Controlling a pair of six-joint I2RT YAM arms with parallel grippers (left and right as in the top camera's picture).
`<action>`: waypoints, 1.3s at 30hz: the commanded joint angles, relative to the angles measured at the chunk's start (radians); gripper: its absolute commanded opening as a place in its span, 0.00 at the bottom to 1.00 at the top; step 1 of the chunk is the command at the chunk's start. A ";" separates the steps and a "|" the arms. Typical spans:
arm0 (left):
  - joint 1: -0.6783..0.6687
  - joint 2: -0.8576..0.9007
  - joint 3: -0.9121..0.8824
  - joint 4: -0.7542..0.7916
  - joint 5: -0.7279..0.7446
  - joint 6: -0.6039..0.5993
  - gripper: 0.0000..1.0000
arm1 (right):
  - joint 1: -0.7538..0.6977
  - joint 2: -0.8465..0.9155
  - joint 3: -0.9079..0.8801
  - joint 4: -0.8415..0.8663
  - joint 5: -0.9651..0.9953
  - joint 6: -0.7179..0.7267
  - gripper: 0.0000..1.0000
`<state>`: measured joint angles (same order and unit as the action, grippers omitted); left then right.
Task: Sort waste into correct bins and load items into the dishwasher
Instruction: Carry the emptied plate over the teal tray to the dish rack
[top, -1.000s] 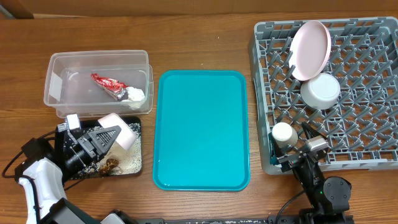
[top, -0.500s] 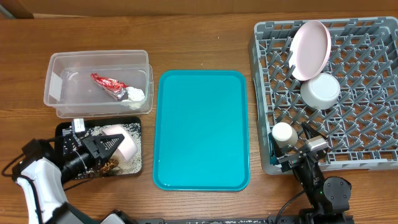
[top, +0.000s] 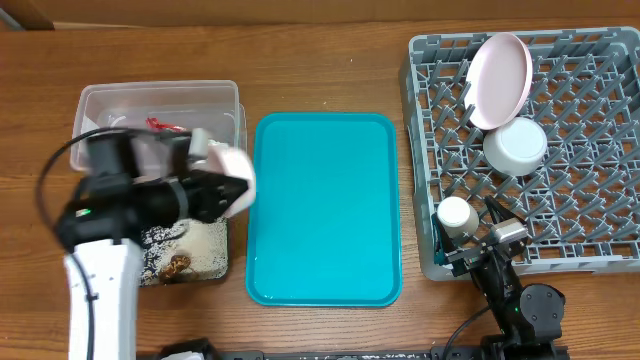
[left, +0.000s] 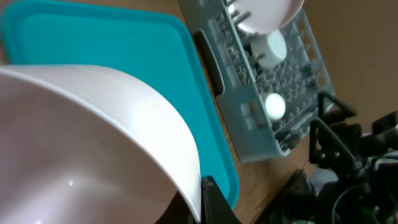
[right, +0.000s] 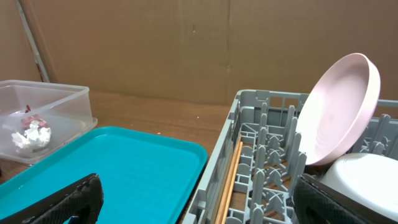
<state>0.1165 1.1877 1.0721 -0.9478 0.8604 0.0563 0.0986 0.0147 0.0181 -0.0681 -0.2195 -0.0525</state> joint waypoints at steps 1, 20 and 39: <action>-0.195 0.006 0.018 0.074 -0.258 -0.265 0.04 | -0.003 -0.009 -0.010 0.006 0.009 -0.001 1.00; -0.582 0.193 0.018 0.468 -0.381 -0.582 0.04 | -0.003 -0.009 -0.010 0.006 0.010 -0.001 1.00; -0.629 0.646 0.146 1.595 -0.084 -1.283 0.04 | -0.003 -0.009 -0.010 0.006 0.009 -0.001 1.00</action>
<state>-0.4808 1.7420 1.1469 0.6052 0.6933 -1.0653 0.0990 0.0147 0.0181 -0.0681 -0.2192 -0.0528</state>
